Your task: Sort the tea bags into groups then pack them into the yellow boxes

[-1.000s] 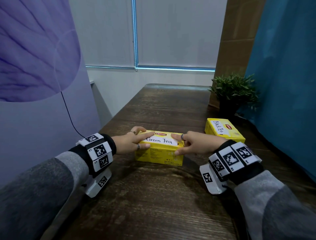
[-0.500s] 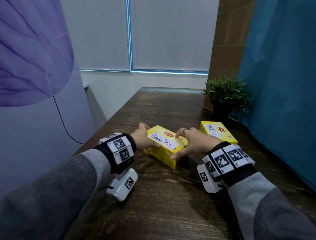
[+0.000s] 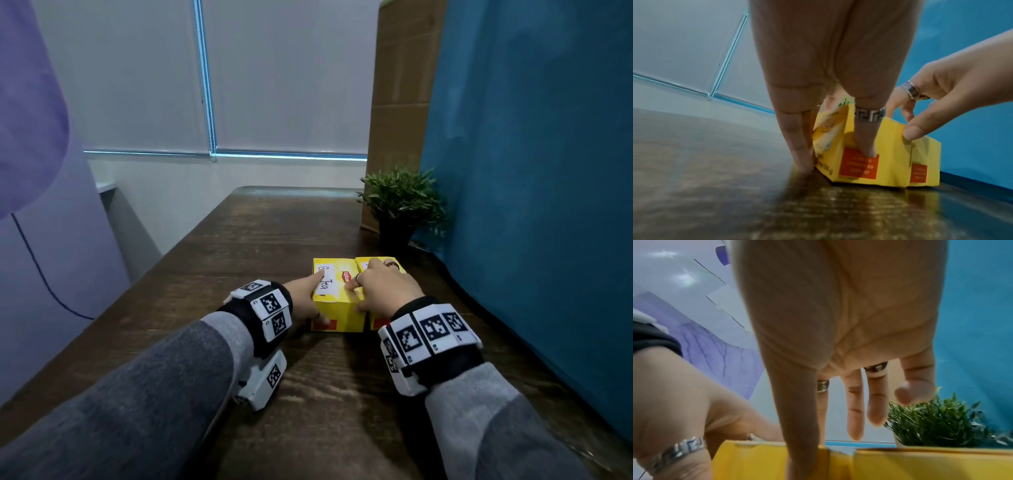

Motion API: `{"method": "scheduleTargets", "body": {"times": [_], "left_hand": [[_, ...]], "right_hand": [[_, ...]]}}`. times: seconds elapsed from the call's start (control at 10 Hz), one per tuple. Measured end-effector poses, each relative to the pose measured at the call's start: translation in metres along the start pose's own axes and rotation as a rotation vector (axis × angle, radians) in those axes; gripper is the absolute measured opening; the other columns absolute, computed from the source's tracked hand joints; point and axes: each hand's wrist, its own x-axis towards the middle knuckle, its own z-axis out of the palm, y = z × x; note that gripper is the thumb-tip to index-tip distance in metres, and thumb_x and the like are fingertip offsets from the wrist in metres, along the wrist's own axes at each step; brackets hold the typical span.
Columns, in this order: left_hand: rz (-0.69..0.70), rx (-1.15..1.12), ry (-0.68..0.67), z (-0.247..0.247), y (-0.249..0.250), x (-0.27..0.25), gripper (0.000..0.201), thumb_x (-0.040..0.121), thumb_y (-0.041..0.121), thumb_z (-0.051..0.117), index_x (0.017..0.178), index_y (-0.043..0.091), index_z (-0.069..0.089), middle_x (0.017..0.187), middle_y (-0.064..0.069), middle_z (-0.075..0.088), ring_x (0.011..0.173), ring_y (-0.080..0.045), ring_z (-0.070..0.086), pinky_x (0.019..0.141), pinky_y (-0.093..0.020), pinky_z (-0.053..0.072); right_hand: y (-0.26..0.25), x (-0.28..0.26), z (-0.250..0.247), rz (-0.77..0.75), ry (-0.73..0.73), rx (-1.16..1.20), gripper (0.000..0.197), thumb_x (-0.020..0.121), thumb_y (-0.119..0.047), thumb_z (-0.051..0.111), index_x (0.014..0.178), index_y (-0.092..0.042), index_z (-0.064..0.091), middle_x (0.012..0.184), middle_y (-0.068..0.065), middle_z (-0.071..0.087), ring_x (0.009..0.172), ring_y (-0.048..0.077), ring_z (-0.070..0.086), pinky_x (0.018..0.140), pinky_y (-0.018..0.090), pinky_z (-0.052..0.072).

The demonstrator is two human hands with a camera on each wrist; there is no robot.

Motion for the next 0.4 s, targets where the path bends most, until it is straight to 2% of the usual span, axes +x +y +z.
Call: {"method": "scheduleTargets", "body": {"times": [0.1, 0.2, 0.3, 0.4], "left_hand": [[0.003, -0.008, 0.0, 0.0, 0.005, 0.007, 0.099, 0.082, 0.026, 0.069, 0.15, 0.023, -0.002, 0.15, -0.007, 0.031, 0.13, -0.026, 0.04, 0.096, -0.027, 0.038], [-0.003, 0.02, -0.006, 0.001, 0.005, 0.011, 0.098, 0.082, 0.028, 0.069, 0.15, 0.024, -0.002, 0.151, -0.007, 0.031, 0.131, -0.026, 0.038, 0.102, -0.03, 0.036], [-0.006, 0.034, -0.013, -0.001, 0.007, -0.001, 0.1, 0.082, 0.027, 0.068, 0.149, 0.023, -0.006, 0.15, -0.007, 0.032, 0.133, -0.027, 0.036, 0.106, -0.032, 0.033], [0.021, -0.02, -0.008, -0.002, 0.006, -0.012, 0.097, 0.083, 0.024, 0.068, 0.149, 0.02, -0.003, 0.147, -0.007, 0.038, 0.131, -0.027, 0.04, 0.104, -0.035, 0.035]], "right_hand": [[0.005, 0.002, 0.002, 0.03, -0.022, -0.022, 0.041, 0.095, -0.031, 0.046, 0.136, -0.026, 0.047, 0.137, 0.006, 0.033, 0.137, 0.03, 0.021, 0.102, 0.045, 0.033], [0.006, 0.006, 0.005, 0.038, -0.039, -0.054, 0.04, 0.098, -0.031, 0.038, 0.138, -0.028, 0.045, 0.138, 0.007, 0.032, 0.138, 0.031, 0.018, 0.103, 0.047, 0.031], [0.005, 0.001, 0.005, 0.039, -0.046, -0.079, 0.041, 0.099, -0.029, 0.038, 0.139, -0.031, 0.041, 0.139, 0.006, 0.031, 0.139, 0.03, 0.017, 0.103, 0.048, 0.03], [0.003, -0.007, 0.006, 0.028, -0.057, -0.113, 0.05, 0.097, -0.026, 0.041, 0.144, -0.037, 0.029, 0.142, 0.006, 0.027, 0.138, 0.031, 0.016, 0.104, 0.05, 0.028]]}}
